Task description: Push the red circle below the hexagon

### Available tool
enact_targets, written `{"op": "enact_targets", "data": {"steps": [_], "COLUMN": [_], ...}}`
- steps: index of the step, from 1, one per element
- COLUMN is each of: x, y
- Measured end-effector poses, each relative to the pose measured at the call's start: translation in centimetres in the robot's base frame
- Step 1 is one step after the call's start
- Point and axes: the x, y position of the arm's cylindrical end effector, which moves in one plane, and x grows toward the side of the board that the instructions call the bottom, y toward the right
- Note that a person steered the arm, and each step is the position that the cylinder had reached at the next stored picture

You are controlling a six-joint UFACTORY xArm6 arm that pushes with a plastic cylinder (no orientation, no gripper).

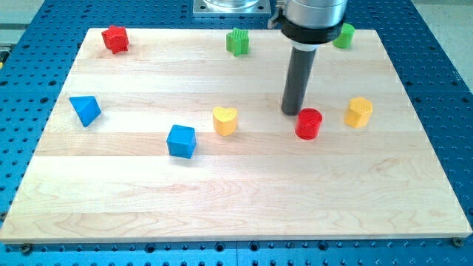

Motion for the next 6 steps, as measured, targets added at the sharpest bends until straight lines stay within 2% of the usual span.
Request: {"op": "enact_targets", "data": {"steps": [2,3,4,5,6], "x": [0.0,1.6,8.0,7.4,3.8], "y": [-0.4,-0.4,2.2,3.4,-2.3]}}
